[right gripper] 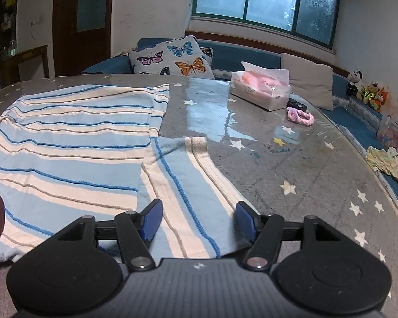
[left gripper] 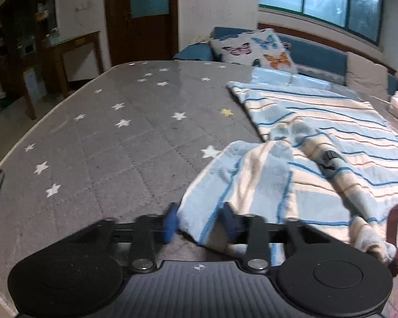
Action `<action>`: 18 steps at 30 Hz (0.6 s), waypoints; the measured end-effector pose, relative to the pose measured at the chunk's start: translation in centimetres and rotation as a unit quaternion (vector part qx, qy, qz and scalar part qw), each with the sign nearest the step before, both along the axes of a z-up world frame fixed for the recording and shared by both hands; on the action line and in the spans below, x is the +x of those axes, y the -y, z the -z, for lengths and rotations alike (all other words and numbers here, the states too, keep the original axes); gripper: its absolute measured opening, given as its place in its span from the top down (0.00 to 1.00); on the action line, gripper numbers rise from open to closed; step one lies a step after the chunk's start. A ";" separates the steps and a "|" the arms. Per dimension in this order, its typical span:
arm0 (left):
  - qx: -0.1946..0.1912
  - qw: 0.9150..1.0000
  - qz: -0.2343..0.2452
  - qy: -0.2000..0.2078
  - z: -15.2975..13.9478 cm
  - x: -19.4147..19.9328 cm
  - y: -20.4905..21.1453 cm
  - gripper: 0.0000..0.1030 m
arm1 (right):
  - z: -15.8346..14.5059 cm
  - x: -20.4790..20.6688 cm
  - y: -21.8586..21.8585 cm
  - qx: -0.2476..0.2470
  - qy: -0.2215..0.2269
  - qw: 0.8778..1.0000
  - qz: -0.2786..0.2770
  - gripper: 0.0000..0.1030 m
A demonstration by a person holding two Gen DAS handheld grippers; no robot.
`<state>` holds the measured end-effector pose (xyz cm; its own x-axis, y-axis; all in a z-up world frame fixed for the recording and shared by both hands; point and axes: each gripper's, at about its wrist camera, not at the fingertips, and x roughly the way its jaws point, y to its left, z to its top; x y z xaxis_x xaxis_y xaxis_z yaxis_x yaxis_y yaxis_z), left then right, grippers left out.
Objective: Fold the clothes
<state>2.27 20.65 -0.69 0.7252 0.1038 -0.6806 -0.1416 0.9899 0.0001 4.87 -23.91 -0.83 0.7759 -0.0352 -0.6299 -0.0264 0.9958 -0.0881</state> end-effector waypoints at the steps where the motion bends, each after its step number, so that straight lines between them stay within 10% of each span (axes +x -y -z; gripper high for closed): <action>1: 0.006 1.000 0.002 0.002 -0.1 -0.1 0.3 0.90 | 0.0 0.0 0.1 0.001 0.000 1.000 0.002 0.35; 15: 0.055 0.996 -0.071 0.009 -1.8 -2.6 -1.0 0.93 | 0.0 -0.4 0.4 0.005 -0.006 1.000 0.002 0.29; 18: 0.057 0.995 -0.081 -0.004 -1.5 -2.2 -1.2 0.80 | -0.1 -0.4 0.4 0.003 -0.010 1.000 -0.001 0.28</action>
<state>0.11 21.89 0.84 0.6869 0.2963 -0.6635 -0.2997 0.9473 0.1128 4.45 -24.34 -0.71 0.7638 -0.0305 -0.6447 -0.0298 0.9962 -0.0824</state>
